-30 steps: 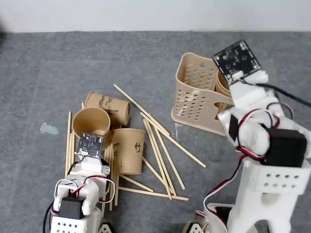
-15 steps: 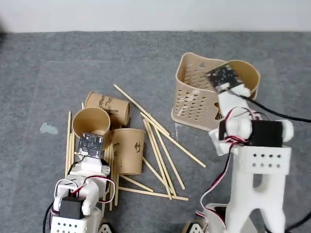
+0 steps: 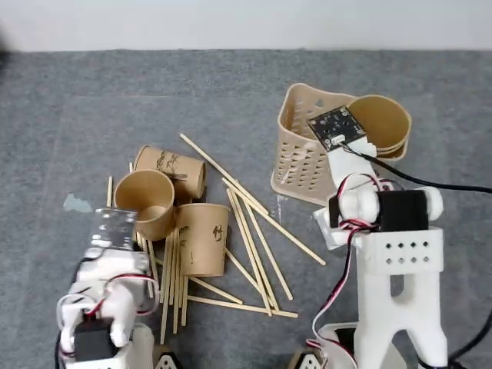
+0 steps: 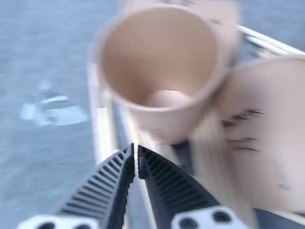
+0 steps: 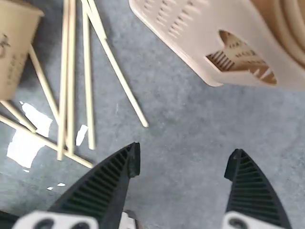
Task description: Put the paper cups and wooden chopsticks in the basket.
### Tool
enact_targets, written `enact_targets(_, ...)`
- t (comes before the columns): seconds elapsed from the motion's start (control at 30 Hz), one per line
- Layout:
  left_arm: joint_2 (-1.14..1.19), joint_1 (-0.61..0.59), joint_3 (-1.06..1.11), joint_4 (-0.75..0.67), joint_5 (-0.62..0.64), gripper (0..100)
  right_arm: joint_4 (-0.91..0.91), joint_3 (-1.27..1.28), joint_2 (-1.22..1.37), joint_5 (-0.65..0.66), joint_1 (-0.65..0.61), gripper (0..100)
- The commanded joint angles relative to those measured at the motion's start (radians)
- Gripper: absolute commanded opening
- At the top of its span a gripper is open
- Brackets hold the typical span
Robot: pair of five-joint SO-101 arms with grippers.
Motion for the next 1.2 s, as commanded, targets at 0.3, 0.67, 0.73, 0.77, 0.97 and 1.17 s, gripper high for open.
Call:
enact_targets(0.3,-0.011,-0.439,-0.045,-0.155,0.046,1,-0.262,-0.011,0.015,-0.112,-0.392,29.9)
enact_targets(0.67,-0.011,-0.436,-0.001,-0.155,0.032,1,-0.318,-0.311,0.453,-0.115,-0.564,29.9)
enact_targets(0.73,-0.011,-0.436,0.001,-0.157,0.034,1,-0.321,-0.371,0.522,-0.117,-0.599,29.9)
enact_targets(0.77,-0.011,-0.436,0.001,-0.157,0.034,1,-0.323,-0.404,0.556,-0.13,-0.615,29.9)
enact_targets(0.97,-0.011,-0.436,0.004,-0.157,0.034,1,-0.325,-0.621,0.734,-0.255,-0.642,29.9)
enact_targets(1.17,-0.011,-0.436,0.004,-0.157,0.034,1,-0.32,-0.778,0.866,-0.307,-0.645,29.9)
